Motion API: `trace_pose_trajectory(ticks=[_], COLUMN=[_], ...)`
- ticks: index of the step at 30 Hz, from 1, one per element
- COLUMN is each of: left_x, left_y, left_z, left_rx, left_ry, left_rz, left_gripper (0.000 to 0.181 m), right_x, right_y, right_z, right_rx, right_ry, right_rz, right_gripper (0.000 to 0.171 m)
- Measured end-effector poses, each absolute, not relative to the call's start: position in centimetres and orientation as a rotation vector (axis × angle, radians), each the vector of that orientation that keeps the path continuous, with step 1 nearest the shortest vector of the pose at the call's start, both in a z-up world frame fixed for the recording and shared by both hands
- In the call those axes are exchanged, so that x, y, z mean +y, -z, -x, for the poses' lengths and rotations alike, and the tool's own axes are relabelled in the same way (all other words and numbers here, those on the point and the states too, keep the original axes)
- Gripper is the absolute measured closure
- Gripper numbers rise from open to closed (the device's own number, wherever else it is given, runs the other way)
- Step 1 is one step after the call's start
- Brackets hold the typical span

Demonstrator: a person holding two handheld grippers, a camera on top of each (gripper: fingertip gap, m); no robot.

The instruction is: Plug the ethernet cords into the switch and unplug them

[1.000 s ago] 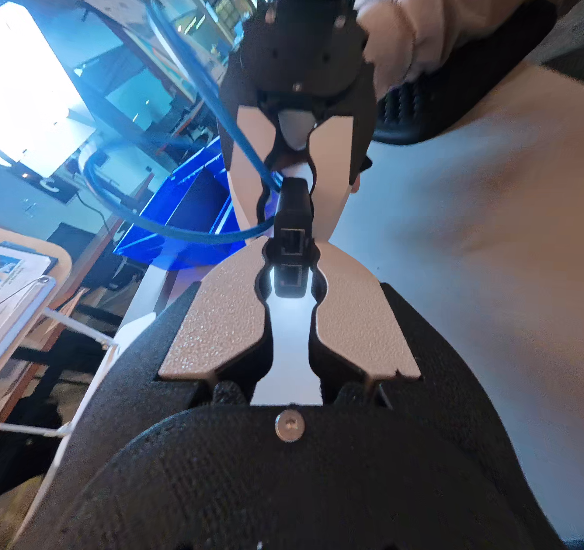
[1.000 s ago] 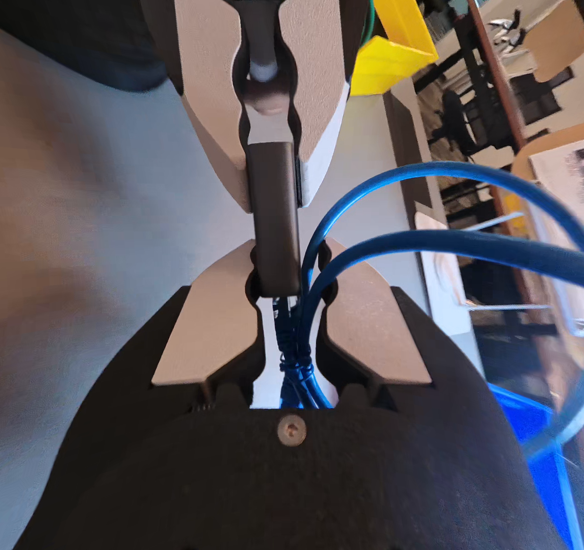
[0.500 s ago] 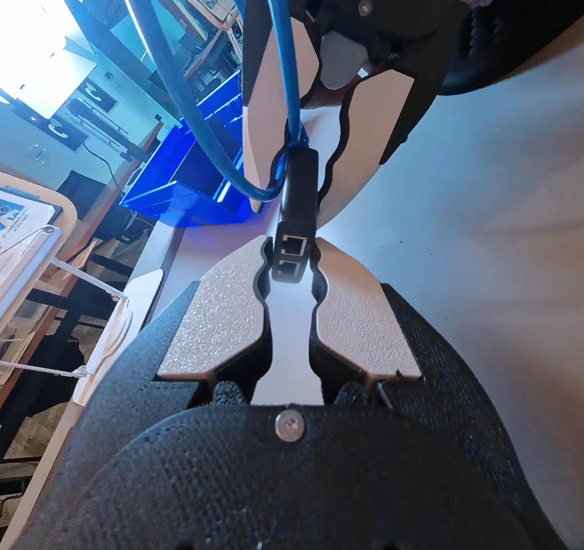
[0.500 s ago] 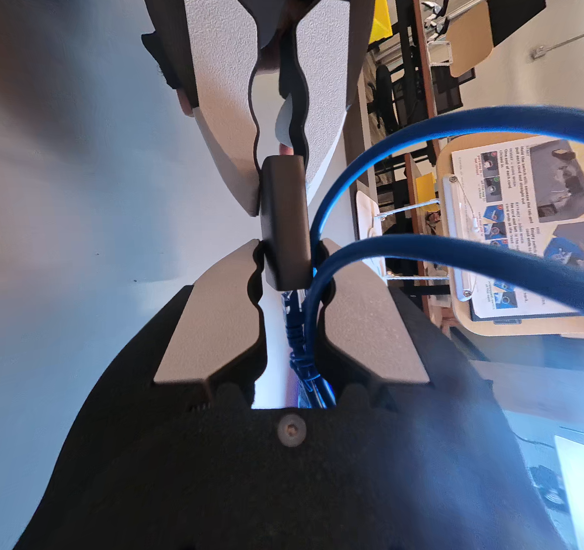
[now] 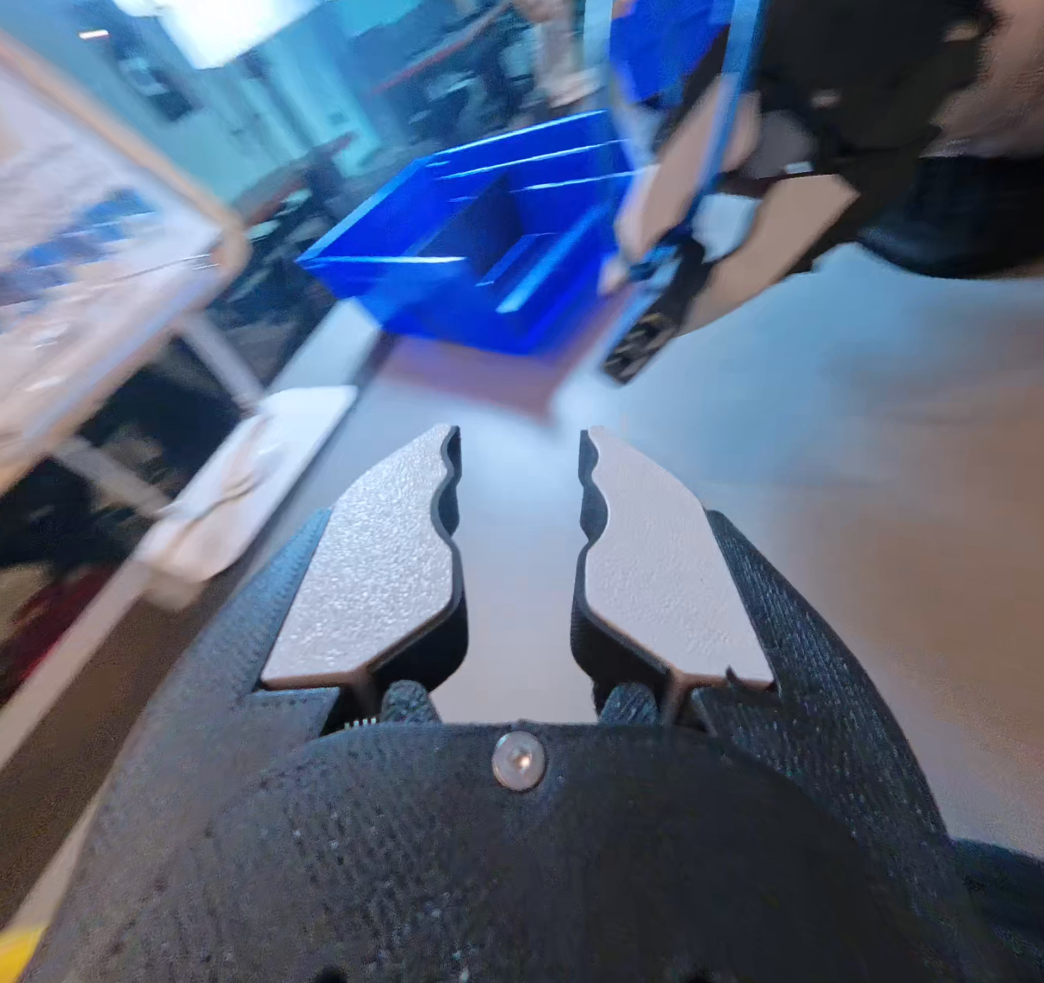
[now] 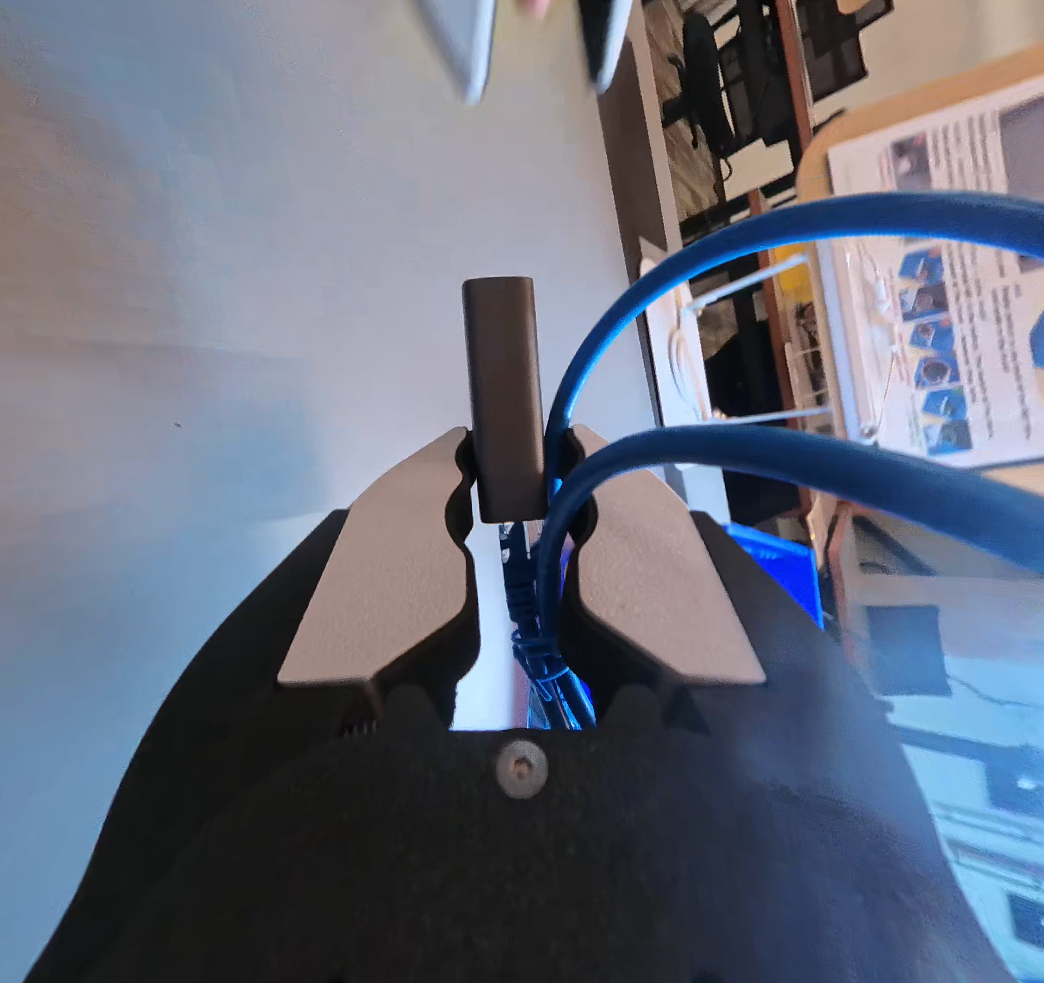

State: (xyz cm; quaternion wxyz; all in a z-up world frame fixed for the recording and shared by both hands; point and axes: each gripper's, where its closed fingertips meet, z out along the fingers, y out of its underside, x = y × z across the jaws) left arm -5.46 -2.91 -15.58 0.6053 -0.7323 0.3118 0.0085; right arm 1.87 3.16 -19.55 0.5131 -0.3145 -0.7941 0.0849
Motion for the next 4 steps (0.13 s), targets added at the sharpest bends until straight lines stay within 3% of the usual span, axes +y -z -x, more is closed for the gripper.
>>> trace_pose_trajectory(ticks=[4], left_x=[-5.9], left_y=[8.9], left_z=[15.9], left_rx=[0.379], left_ry=[-0.251], left_rz=[1.717], left_gripper=[0.143], right_x=[6.2], right_y=[18.5], right_z=[-3.3], right_rx=[-1.851], right_ry=[-0.155], right_rz=[0.808], right_gripper=[0.142])
